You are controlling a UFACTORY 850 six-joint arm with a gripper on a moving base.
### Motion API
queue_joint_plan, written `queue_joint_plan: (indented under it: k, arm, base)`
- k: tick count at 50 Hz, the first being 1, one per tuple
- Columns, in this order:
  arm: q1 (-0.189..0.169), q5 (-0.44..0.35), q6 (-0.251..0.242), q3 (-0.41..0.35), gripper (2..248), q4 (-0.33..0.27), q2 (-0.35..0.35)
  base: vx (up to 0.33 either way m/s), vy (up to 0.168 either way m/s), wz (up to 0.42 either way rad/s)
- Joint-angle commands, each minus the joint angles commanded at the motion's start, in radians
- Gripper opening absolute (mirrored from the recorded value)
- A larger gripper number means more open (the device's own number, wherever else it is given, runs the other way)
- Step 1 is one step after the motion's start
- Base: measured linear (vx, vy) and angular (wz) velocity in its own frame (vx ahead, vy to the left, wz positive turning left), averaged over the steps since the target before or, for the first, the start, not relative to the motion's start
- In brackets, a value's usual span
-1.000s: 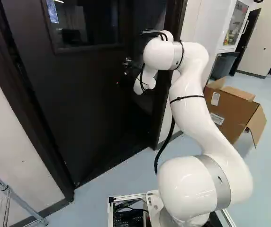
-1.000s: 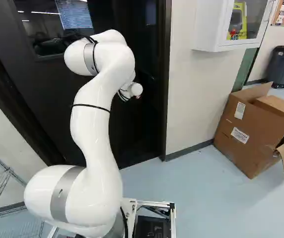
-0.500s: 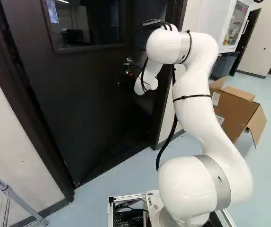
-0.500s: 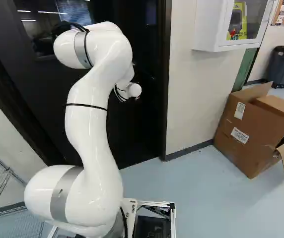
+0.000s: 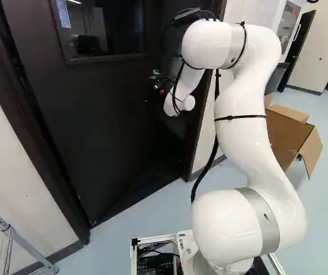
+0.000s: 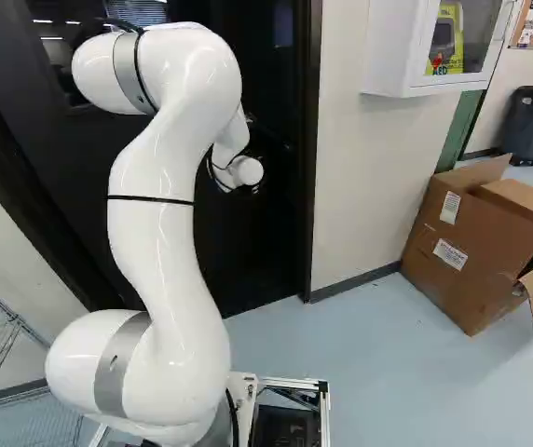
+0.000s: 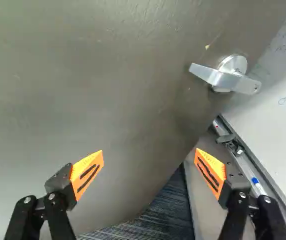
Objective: Open the door and move inside
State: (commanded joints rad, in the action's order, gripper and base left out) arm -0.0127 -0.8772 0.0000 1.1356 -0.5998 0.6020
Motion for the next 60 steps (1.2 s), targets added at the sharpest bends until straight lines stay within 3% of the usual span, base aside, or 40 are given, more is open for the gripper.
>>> queue_joint_plan:
  k: [60]
  arm:
    - [-0.004, 0.014, 0.0, -0.354, 247, 0.29, -0.275]
  base:
    - [0.0, 0.0, 0.0]
